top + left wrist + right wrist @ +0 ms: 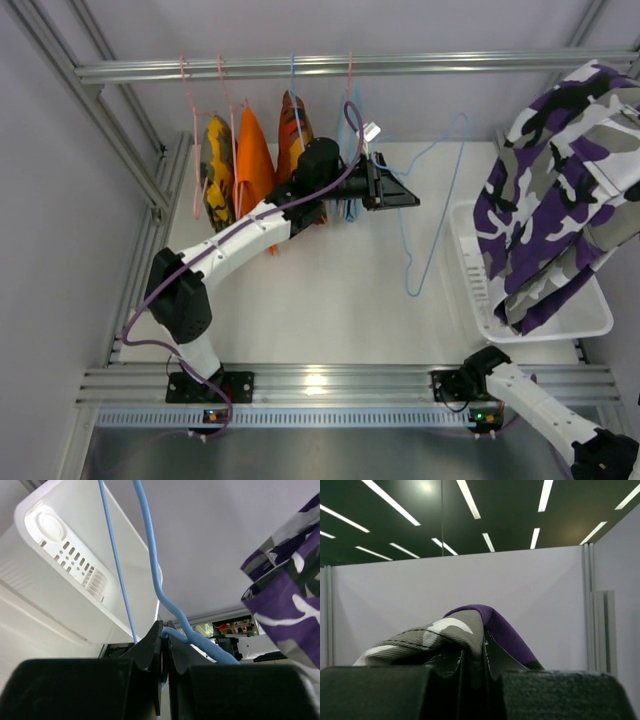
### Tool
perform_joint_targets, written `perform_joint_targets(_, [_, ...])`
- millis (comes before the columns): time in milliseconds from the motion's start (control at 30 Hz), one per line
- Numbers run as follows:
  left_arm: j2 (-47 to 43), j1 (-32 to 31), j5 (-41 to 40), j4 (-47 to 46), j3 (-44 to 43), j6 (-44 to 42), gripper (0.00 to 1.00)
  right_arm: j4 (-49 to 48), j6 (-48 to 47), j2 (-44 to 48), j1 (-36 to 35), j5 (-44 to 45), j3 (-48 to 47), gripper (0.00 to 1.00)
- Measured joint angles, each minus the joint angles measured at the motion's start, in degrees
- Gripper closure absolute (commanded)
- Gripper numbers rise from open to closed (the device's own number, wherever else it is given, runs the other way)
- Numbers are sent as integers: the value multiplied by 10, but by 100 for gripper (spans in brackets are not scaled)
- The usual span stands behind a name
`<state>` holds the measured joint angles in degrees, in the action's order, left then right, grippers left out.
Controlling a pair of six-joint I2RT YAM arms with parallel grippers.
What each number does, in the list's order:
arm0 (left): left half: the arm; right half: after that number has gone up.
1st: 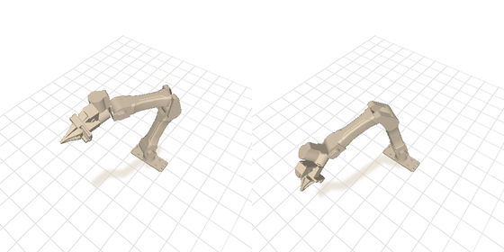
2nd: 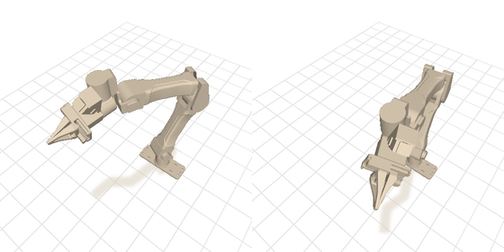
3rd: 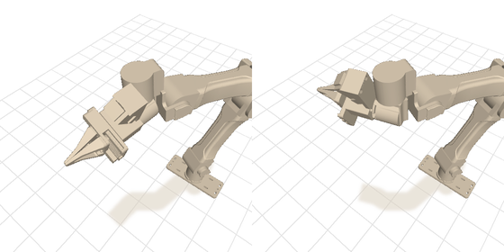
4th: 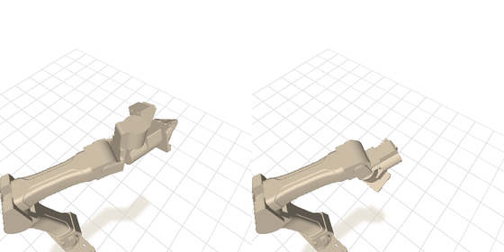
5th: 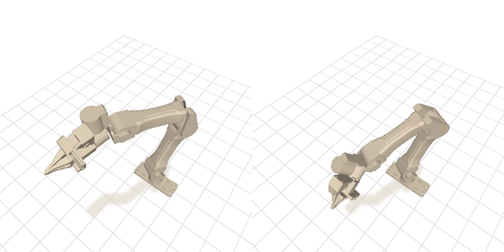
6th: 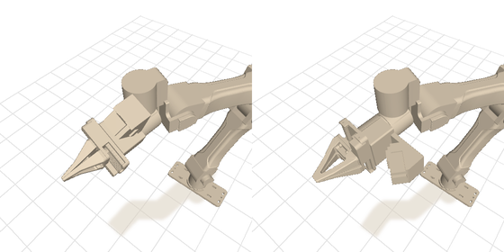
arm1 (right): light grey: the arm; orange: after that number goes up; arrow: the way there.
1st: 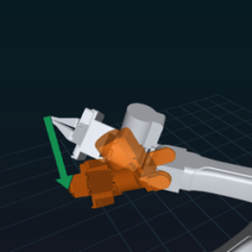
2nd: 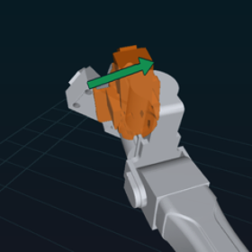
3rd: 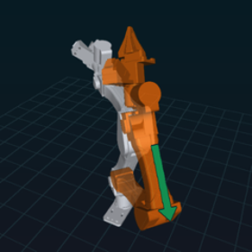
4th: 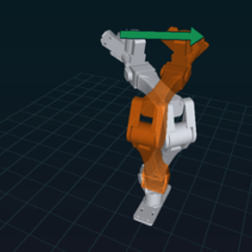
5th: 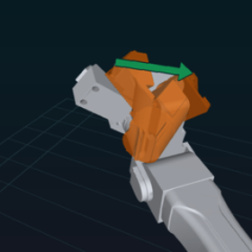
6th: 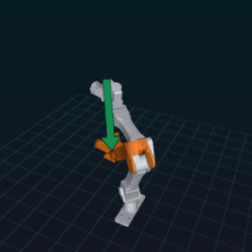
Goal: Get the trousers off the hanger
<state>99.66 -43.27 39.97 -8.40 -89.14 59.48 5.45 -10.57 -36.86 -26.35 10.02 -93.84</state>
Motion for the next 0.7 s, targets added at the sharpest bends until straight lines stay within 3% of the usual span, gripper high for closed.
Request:
perform_joint_targets(333, [1, -1, -2, 13, -5, -19, 100, -31, -130, 16, 14, 73, 33, 100])
perform_joint_targets(700, [-6, 0, -2, 19, -25, -45, 100, -35, -299, 92, 20, 226, 277, 100])
